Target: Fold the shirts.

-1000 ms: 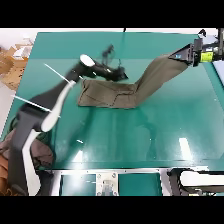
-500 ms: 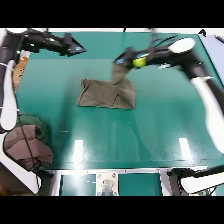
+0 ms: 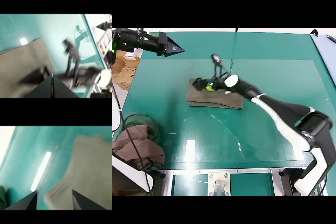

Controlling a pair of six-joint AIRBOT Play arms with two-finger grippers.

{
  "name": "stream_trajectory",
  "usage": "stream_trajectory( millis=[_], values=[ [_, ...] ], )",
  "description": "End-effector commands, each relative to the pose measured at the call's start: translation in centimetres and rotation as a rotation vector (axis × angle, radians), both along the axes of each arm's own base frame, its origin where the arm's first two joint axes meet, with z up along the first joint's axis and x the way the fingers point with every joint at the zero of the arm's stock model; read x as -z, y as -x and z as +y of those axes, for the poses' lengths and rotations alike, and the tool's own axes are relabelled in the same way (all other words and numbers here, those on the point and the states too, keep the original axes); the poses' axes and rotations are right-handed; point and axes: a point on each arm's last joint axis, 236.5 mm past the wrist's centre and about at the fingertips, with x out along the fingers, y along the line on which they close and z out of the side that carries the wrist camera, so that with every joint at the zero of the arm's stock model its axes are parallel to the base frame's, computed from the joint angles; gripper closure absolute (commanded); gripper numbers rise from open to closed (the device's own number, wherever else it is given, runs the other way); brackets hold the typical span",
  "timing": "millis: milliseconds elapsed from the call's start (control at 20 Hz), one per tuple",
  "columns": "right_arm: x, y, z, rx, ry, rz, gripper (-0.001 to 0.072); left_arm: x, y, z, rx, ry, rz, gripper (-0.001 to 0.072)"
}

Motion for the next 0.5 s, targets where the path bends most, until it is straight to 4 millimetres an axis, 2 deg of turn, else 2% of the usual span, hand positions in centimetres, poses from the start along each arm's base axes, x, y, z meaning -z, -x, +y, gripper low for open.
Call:
stream_trajectory(
  millis=[0,100,150,250,300,350,450],
  values=[
    [-2.7,-2.3,-9.6,-0.002,0.065,0.036,0.0238,0.1,0.2,0.3,0.007,-0.006,-0.003,0.0681],
    [-3.1,-3.1,-17.2,0.043,0.056,0.151,0.0221,0.1,0.3,0.2,0.014,-0.007,0.002,0.0681],
    [-2.4,-2.9,-21.1,0.066,0.048,0.236,0.0213,0.1,0.4,0.2,0.017,-0.008,0.004,0.0681],
    [0.8,-2.2,-27.5,0.157,0.042,0.38,0.0202,0.3,0.5,0.3,0.02,-0.014,0.009,0.0681],
    [2.7,-1.5,-29.5,0.204,0.029,0.445,0.0202,0.5,0.5,0.4,0.016,-0.022,0.009,0.0681],
    [4.9,-0.5,-30.7,0.234,0.023,0.506,0.0202,0.9,0.4,0.7,0.009,-0.044,0.012,0.0681],
    [8.9,1.6,-30.4,0.245,0.032,0.597,0.0173,2.4,0.1,1.7,-0.015,-0.115,0.031,0.0682]
  ],
)
